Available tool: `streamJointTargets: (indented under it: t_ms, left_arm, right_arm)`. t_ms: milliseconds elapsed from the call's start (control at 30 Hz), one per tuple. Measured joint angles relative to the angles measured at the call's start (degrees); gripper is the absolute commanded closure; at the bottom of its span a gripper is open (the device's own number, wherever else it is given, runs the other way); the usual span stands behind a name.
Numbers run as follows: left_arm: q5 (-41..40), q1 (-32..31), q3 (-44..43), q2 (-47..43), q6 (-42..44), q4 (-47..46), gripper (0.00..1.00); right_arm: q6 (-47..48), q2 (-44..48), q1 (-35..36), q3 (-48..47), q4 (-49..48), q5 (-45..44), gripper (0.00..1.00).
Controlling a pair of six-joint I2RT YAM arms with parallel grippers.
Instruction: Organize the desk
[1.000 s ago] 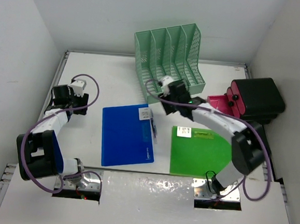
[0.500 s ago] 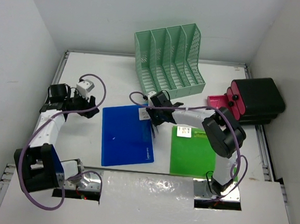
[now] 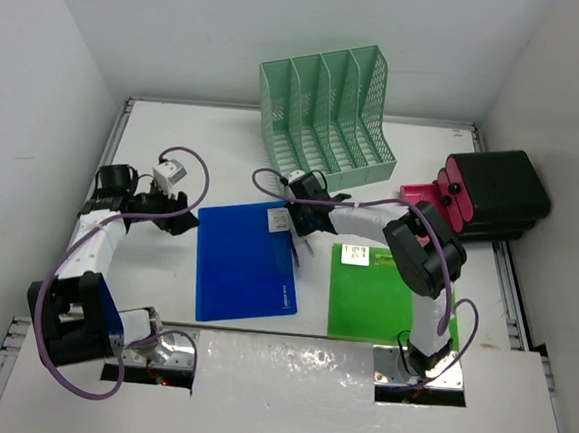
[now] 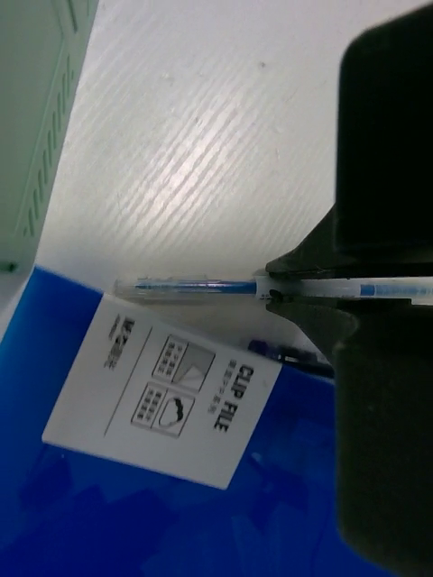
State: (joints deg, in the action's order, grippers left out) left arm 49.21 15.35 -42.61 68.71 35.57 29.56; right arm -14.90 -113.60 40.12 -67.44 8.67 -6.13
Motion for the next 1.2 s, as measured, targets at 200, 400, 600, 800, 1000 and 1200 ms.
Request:
streamJointTargets:
  t_ms: [200,400,600,800,1000,1200]
  left_arm:
    - [-1.3,0.0,0.4,1.1,-1.4,-2.0,0.45]
    - [-3.5,0.0,0.7,2.3,-2.9,-3.8,0.45]
    - [-5.0,0.0,0.7,2.6,-3.5,-4.8,0.45]
    - [-5.7,0.0,0.8,3.4,-4.3,-5.9,0.45]
    - [-6.2,0.0,0.8,4.3,-4.5,-6.1,0.45]
    - [-6.6,0.0,0.8,4.4,-4.6,-6.2,0.45]
  right_arm:
    - [-0.7,5.5,-3.0,7.2,-1.3,0.1,1.00]
    - [-0.5,14.4,-6.4,10.9,1.3,2.5,1.00]
    - [-0.1,26.1,-15.5,12.0,0.8,2.8,1.00]
    - [-0.1,33.1,-28.7,15.0,1.1,1.1,1.00]
    - [0.6,30.3,-36.0,14.5,1.3,-4.6,1.00]
    - [0.5,22.9,-38.4,13.9,0.4,-11.0,1.00]
